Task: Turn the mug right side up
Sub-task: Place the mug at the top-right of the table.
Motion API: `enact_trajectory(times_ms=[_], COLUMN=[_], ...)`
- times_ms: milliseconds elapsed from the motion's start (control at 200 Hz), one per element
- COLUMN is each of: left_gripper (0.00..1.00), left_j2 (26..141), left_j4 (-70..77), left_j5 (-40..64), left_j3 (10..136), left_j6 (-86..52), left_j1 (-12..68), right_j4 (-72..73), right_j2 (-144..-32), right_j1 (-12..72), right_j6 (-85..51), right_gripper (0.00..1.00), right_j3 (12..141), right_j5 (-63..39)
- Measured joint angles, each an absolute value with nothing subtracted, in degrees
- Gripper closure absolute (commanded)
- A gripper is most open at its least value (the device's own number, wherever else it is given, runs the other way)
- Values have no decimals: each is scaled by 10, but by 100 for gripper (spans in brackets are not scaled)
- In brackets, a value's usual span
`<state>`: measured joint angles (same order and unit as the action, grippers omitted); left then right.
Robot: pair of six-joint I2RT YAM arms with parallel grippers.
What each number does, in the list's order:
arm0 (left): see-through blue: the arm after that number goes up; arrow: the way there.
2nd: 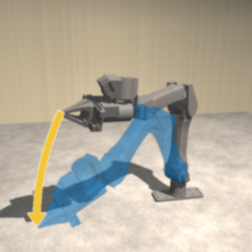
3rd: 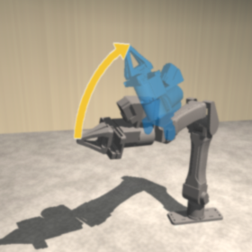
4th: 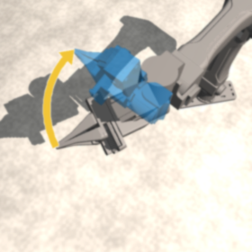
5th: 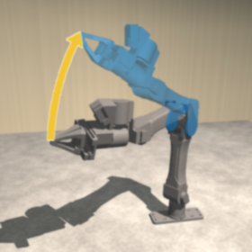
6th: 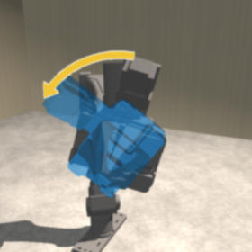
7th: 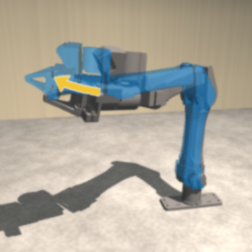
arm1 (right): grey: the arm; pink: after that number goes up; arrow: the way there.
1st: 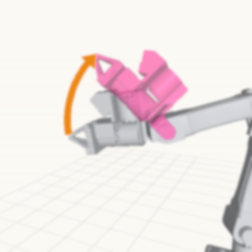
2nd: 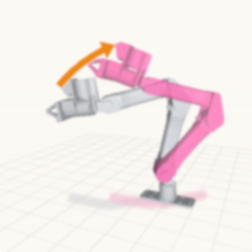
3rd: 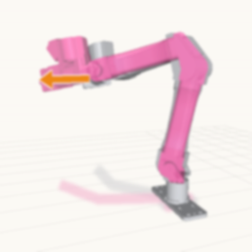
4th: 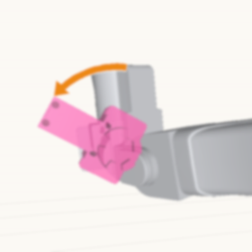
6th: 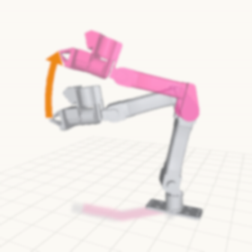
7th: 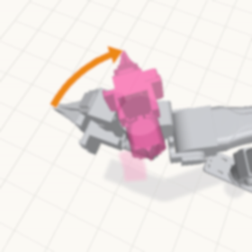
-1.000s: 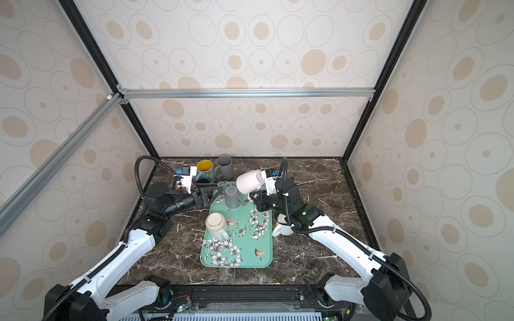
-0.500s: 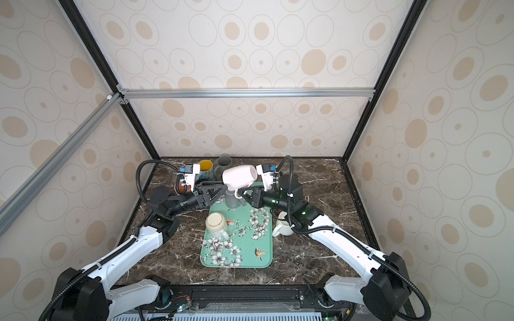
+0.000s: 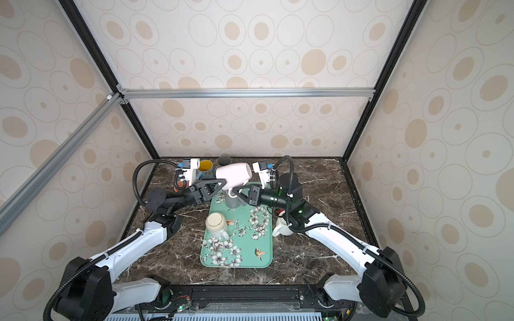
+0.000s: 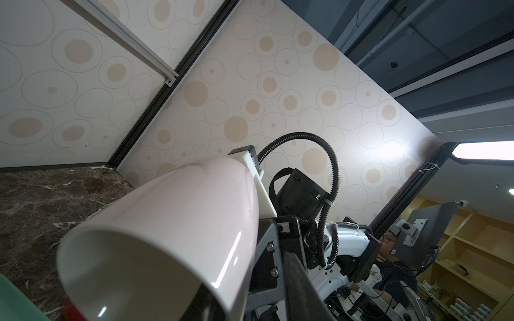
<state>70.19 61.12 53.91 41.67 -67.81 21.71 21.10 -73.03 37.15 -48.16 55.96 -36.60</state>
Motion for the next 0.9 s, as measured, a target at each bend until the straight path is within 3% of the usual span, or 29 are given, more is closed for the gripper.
enact_trajectory(times_ms=[145,355,455,645,895], left_gripper=[98,100,100,100,100], left_j2=[702,718,745,787,864], left_j4=[618,614,600,483,211], left_j5=[544,552,559,566,527], left_j3=[421,440,462,536,714], left_j6=[-670,-667,-669,-625,-446], left_j1=[216,220,228,236,256], right_j4=[215,214,190,56,-171], right_j2=[-730,-730,-727,-676,-601], right_j1=[369,366,364,334,265], right_j6=[-506,-501,-475,-415,-311], right_gripper=[97,64,54,51,50], right_j3=[560,560,560,566,605], right_j5=[-384,-376,-353,-284,-162])
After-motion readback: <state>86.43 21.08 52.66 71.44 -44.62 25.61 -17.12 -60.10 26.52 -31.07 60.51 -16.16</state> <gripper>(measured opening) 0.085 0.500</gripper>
